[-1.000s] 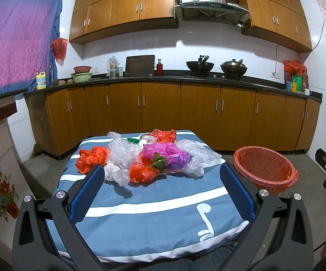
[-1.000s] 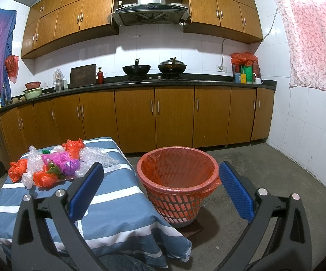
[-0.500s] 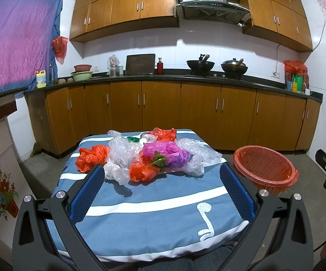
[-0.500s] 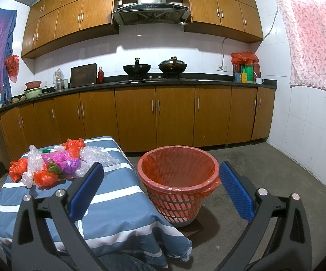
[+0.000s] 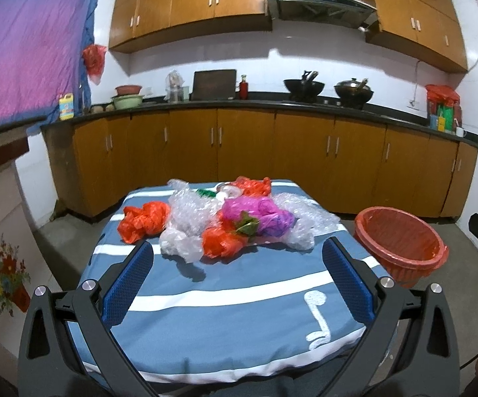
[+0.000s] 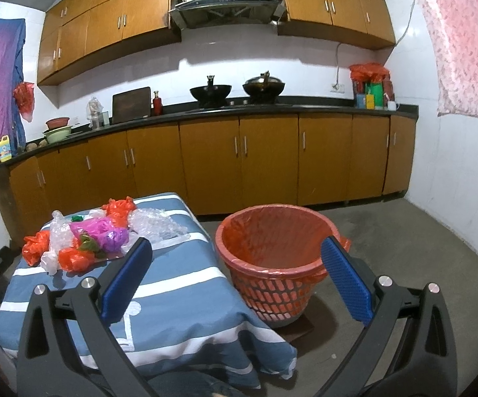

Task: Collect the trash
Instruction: 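Move both tools toward the bag pile on the table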

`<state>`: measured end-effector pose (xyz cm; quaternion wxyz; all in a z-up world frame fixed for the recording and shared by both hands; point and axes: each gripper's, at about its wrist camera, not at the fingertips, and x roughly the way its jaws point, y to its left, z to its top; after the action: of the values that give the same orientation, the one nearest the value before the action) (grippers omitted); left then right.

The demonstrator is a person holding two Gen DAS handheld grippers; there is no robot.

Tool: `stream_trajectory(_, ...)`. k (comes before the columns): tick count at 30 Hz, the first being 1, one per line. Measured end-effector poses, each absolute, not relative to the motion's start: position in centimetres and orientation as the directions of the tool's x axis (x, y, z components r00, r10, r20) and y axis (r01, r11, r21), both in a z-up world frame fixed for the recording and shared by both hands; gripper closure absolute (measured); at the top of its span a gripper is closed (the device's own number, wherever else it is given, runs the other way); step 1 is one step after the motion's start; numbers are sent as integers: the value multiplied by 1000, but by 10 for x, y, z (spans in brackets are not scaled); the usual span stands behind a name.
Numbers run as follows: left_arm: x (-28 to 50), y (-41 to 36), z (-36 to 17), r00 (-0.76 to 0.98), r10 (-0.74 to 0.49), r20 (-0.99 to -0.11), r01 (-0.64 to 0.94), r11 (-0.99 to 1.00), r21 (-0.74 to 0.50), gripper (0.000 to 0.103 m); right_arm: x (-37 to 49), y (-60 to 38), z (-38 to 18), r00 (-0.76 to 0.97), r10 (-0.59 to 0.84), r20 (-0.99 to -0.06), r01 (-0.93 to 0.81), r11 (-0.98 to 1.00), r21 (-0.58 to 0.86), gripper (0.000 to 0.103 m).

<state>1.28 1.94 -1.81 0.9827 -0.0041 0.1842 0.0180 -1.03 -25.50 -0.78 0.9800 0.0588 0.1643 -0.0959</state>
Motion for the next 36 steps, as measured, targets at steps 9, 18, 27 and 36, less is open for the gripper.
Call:
stream_trajectory(9,36,59,-36,889,148,-434,-161,987,7,2,29,-241,-19,920,-106,-377,144,987,74,4)
stream_trajectory(18,77,78,-47,869,168,-465,-195,981,-9,2,61,-222,-26,911,-79,-405,108,993,49,4)
stream_trajectory(27,123,109,-53,848,153,-507,-228,969,-90,11,113,-192,-32,918,-64,-392,75,997,11,4)
stream_trajectory(36,143,127,-54,837,220,-501,-270,962,-30,12,198,-176,-39,900,3,-435,18,999,44,12)
